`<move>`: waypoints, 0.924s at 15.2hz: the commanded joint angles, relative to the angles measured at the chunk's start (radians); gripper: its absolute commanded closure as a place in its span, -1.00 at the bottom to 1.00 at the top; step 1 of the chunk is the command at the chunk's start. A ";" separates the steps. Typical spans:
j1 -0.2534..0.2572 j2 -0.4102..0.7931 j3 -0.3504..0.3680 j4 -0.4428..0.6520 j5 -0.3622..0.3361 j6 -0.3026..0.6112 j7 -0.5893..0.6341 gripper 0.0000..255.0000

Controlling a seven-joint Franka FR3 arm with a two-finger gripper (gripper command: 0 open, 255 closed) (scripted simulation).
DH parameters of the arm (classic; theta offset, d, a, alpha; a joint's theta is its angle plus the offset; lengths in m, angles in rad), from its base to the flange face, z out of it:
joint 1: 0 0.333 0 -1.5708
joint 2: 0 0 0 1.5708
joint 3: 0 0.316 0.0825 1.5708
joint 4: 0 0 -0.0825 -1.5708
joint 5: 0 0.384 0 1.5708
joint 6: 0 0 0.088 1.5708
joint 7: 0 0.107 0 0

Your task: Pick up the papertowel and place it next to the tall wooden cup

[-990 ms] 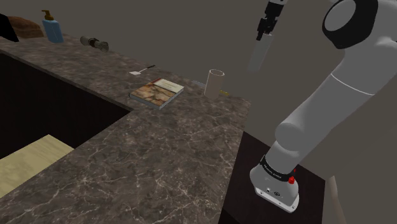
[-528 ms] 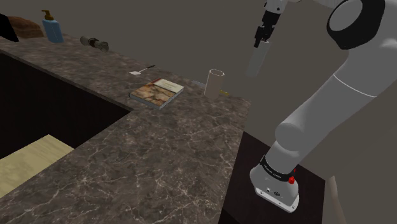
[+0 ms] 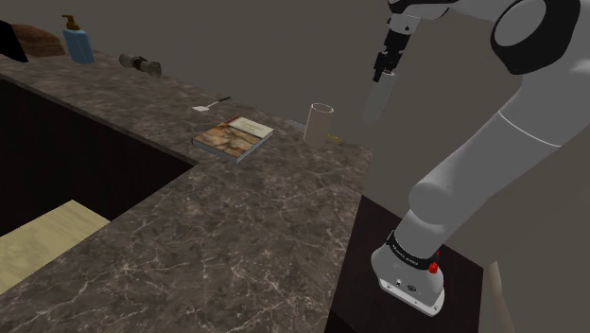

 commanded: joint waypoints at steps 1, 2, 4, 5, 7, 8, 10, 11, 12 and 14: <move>-0.001 -0.003 -0.001 -0.030 -0.002 0.028 0.001 1.00; -0.001 -0.004 -0.001 -0.044 -0.002 0.041 0.002 1.00; -0.002 -0.006 -0.002 -0.073 -0.004 0.068 0.003 1.00; -0.002 -0.007 -0.002 -0.087 -0.004 0.082 0.003 1.00; -0.003 -0.007 -0.003 -0.115 -0.005 0.109 0.004 1.00; -0.003 -0.007 -0.004 -0.128 -0.005 0.122 0.005 1.00; -0.004 -0.006 -0.005 -0.154 -0.006 0.149 0.005 1.00; -0.004 -0.005 -0.005 -0.167 -0.006 0.162 0.005 1.00; -0.004 -0.004 -0.006 -0.179 -0.006 0.176 0.005 1.00; -0.005 -0.001 -0.007 -0.203 -0.006 0.202 0.005 1.00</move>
